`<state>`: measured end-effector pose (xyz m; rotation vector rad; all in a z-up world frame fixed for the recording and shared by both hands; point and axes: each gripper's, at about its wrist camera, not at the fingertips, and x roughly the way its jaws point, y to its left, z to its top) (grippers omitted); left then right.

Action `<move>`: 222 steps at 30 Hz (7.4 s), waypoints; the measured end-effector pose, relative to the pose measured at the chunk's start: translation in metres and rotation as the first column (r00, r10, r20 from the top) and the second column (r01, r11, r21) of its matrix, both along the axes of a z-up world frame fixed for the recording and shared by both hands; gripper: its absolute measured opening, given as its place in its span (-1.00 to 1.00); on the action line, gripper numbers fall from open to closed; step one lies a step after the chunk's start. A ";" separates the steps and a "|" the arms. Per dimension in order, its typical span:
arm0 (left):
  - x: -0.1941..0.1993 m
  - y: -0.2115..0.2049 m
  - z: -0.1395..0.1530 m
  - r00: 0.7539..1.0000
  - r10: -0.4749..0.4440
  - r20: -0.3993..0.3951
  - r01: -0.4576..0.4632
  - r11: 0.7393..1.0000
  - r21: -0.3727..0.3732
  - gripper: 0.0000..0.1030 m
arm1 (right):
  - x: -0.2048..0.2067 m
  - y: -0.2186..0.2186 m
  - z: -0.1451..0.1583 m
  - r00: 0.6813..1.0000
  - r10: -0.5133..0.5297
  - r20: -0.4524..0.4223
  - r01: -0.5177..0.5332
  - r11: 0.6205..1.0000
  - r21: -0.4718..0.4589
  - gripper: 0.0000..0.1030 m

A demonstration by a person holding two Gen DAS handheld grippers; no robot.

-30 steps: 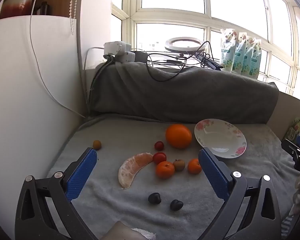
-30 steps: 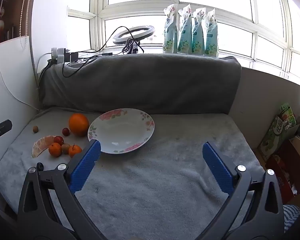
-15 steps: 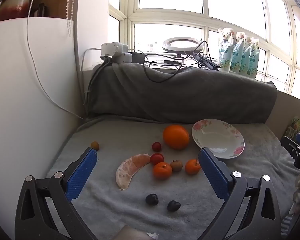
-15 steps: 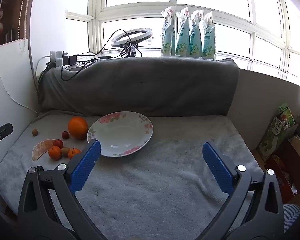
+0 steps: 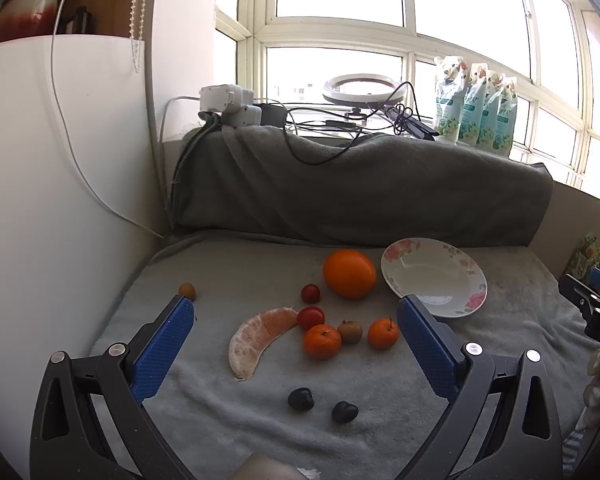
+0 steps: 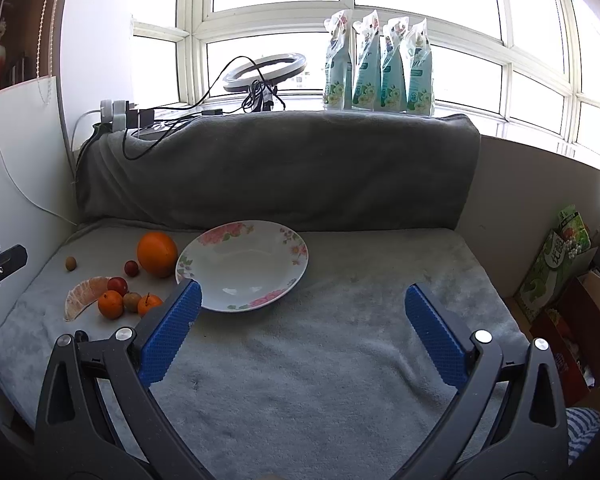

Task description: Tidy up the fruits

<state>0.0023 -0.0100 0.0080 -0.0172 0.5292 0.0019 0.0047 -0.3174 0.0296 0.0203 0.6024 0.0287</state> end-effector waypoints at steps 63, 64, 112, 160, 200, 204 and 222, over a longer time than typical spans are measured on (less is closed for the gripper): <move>0.011 0.003 -0.014 1.000 -0.012 -0.029 0.011 0.999 -0.037 0.97 | 0.011 0.009 -0.009 0.999 0.007 -0.036 -0.007 1.000 0.006 1.00; 0.012 0.004 -0.015 0.999 -0.014 -0.031 0.012 0.999 -0.038 0.97 | 0.013 0.009 -0.009 0.999 0.009 -0.038 -0.008 1.000 0.007 1.00; 0.117 0.005 -0.083 0.943 -0.221 -0.250 0.128 0.931 -0.342 0.39 | 0.212 0.134 -0.055 0.741 0.586 -0.329 -0.493 0.807 0.326 0.57; 0.178 -0.006 -0.104 0.908 -0.290 -0.302 0.118 0.869 -0.480 0.08 | 0.252 0.176 -0.091 0.621 0.633 -0.462 -0.531 0.774 0.345 0.17; 0.114 -0.080 -0.076 0.887 -0.390 -0.249 0.259 0.865 -0.430 0.08 | 0.179 0.086 -0.058 0.720 0.564 -0.405 -0.427 0.819 0.382 0.17; 0.113 -0.084 -0.076 0.883 -0.397 -0.252 0.268 0.866 -0.423 0.05 | 0.176 0.082 -0.058 0.730 0.554 -0.401 -0.417 0.825 0.380 0.17; 0.089 -0.064 -0.056 0.916 -0.348 -0.201 0.270 0.902 -0.336 0.08 | 0.159 0.033 -0.027 0.863 0.417 -0.284 -0.324 0.890 0.321 0.55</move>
